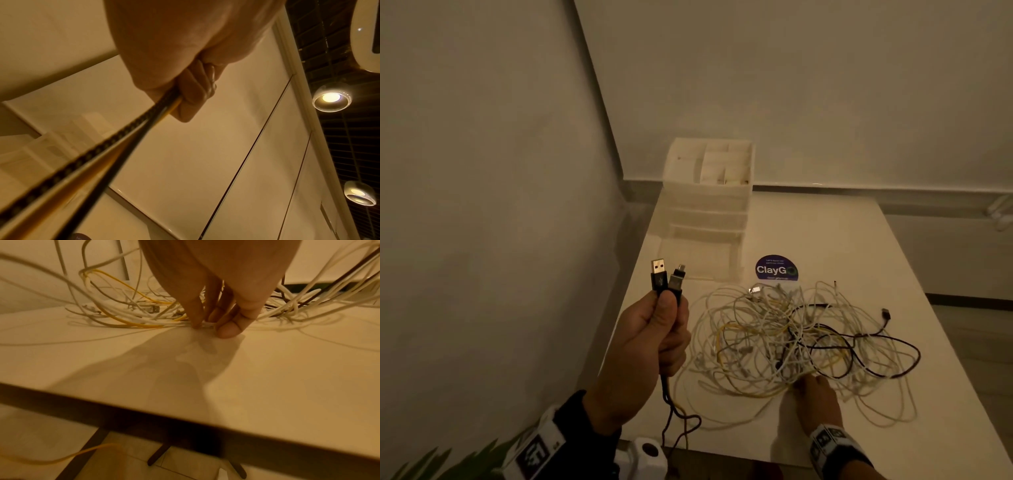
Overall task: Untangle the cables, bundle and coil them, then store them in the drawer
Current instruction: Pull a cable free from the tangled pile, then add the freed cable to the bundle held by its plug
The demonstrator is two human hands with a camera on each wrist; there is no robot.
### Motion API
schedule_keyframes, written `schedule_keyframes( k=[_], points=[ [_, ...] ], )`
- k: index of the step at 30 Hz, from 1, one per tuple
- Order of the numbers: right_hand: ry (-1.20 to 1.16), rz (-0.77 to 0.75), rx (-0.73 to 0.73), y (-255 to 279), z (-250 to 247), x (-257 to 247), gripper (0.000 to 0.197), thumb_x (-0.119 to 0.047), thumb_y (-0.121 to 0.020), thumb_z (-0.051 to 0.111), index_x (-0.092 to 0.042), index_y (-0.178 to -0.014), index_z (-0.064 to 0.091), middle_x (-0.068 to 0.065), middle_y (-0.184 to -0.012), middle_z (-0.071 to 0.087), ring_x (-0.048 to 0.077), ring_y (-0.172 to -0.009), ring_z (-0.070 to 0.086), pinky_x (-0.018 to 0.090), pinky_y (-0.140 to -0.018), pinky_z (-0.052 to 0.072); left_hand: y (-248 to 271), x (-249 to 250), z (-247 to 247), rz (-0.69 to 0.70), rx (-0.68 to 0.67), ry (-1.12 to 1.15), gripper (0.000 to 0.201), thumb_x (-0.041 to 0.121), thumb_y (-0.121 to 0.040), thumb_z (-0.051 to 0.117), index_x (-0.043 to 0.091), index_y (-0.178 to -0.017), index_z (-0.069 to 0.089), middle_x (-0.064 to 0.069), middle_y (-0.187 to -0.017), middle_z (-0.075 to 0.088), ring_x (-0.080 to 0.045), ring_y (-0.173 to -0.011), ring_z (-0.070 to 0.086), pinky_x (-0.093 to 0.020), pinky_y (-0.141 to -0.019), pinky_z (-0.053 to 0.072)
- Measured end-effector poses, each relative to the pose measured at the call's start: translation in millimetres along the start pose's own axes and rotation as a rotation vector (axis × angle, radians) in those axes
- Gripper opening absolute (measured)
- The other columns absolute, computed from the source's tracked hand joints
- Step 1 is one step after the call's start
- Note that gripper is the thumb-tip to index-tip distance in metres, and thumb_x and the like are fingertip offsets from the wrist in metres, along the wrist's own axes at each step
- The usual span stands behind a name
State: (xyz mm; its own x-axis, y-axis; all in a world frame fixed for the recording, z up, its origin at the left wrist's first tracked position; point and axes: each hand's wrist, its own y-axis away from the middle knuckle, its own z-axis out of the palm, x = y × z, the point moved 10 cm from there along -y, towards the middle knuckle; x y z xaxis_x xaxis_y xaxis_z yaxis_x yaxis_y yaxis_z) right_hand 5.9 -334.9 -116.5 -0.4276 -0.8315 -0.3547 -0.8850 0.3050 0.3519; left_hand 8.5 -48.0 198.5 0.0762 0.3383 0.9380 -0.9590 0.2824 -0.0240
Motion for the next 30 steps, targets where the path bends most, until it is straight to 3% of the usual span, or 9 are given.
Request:
schedule_keyframes(
  k=[3, 6, 10, 16, 19, 22, 25, 27, 30],
  points=[
    [-0.008, -0.061, 0.03, -3, -15, -4, 0.018, 0.0, -0.089, 0.049, -0.006, -0.103, 0.058, 0.015, -0.113, 0.052, 0.034, -0.102, 0.053, 0.035, -0.081, 0.042, -5, -2, 2, -0.005, 0.002, -0.007, 0.047, 0.059, -0.078, 0.066, 0.015, -0.07, 0.052, 0.003, -0.054, 0.029, -0.007, -0.041, 0.021, -0.017, -0.04, 0.024],
    [0.031, -0.16, -0.017, -1, -14, -3, 0.032, 0.009, -0.081, 0.049, -0.009, -0.106, 0.059, 0.009, -0.118, 0.047, 0.03, -0.107, 0.051, 0.032, -0.085, 0.043, -9, -1, 4, -0.002, -0.002, -0.006, 0.047, 0.059, -0.077, 0.066, 0.015, -0.071, 0.052, 0.002, -0.055, 0.029, -0.008, -0.041, 0.021, -0.017, -0.04, 0.024],
    [0.078, -0.196, -0.013, -2, -5, 9, 0.027, -0.01, -0.086, 0.054, -0.022, -0.108, 0.064, 0.004, -0.12, 0.048, 0.027, -0.11, 0.051, 0.033, -0.092, 0.045, -11, -3, 5, 0.006, 0.003, -0.004, 0.047, 0.059, -0.077, 0.066, 0.014, -0.071, 0.051, 0.002, -0.055, 0.029, -0.008, -0.041, 0.021, -0.017, -0.041, 0.024],
    [0.065, -0.131, -0.047, 0, -2, -3, 0.029, -0.012, -0.084, 0.051, -0.019, -0.112, 0.059, 0.008, -0.119, 0.048, 0.029, -0.106, 0.05, 0.035, -0.09, 0.044, -14, -1, -1, 0.003, 0.034, -0.022, 0.049, 0.06, -0.077, 0.067, 0.014, -0.071, 0.052, 0.0, -0.055, 0.027, -0.009, -0.042, 0.02, -0.018, -0.039, 0.024],
    [0.179, -0.137, -0.026, 18, -6, -13, 0.032, -0.014, -0.069, 0.06, -0.02, -0.1, 0.056, 0.005, -0.108, 0.051, 0.03, -0.095, 0.051, 0.036, -0.071, 0.045, -14, 2, -7, 0.007, 0.052, -0.012, 0.048, 0.06, -0.076, 0.067, 0.014, -0.071, 0.053, 0.001, -0.054, 0.027, -0.008, -0.042, 0.02, -0.018, -0.04, 0.024],
    [0.185, -0.425, -0.152, 58, 10, -61, 0.04, -0.013, -0.041, 0.054, -0.023, -0.08, 0.056, 0.002, -0.089, 0.054, 0.028, -0.072, 0.055, 0.029, -0.052, 0.032, -13, 5, -12, 0.018, 0.067, 0.018, 0.048, 0.058, -0.076, 0.068, 0.013, -0.07, 0.052, 0.002, -0.054, 0.028, -0.007, -0.041, 0.02, -0.018, -0.039, 0.024],
    [0.191, -0.658, -0.23, 93, 32, -116, 0.042, -0.02, -0.07, 0.045, -0.024, -0.111, 0.056, 0.001, -0.111, 0.052, 0.029, -0.102, 0.053, 0.037, -0.072, 0.039, -11, 6, -15, 0.029, 0.078, 0.035, 0.047, 0.058, -0.076, 0.069, 0.013, -0.071, 0.053, 0.002, -0.054, 0.028, -0.007, -0.041, 0.02, -0.016, -0.039, 0.024],
    [0.152, -0.607, -0.308, 98, 53, -135, 0.042, -0.034, -0.092, 0.041, -0.023, -0.132, 0.043, 0.002, -0.129, 0.044, 0.026, -0.119, 0.042, 0.037, -0.091, 0.036, -9, 6, -16, 0.031, 0.082, 0.04, 0.047, 0.057, -0.076, 0.069, 0.013, -0.071, 0.053, 0.001, -0.054, 0.027, -0.007, -0.042, 0.02, -0.016, -0.039, 0.024],
    [0.195, -0.523, -0.402, 98, 82, -162, 0.052, -0.049, -0.094, 0.041, -0.018, -0.136, 0.037, 0.004, -0.133, 0.043, 0.028, -0.122, 0.042, 0.04, -0.097, 0.035, -4, 8, -16, 0.03, 0.088, 0.023, 0.048, 0.058, -0.074, 0.07, 0.013, -0.071, 0.053, 0.001, -0.054, 0.027, -0.008, -0.041, 0.02, -0.016, -0.039, 0.024]
  ],
)
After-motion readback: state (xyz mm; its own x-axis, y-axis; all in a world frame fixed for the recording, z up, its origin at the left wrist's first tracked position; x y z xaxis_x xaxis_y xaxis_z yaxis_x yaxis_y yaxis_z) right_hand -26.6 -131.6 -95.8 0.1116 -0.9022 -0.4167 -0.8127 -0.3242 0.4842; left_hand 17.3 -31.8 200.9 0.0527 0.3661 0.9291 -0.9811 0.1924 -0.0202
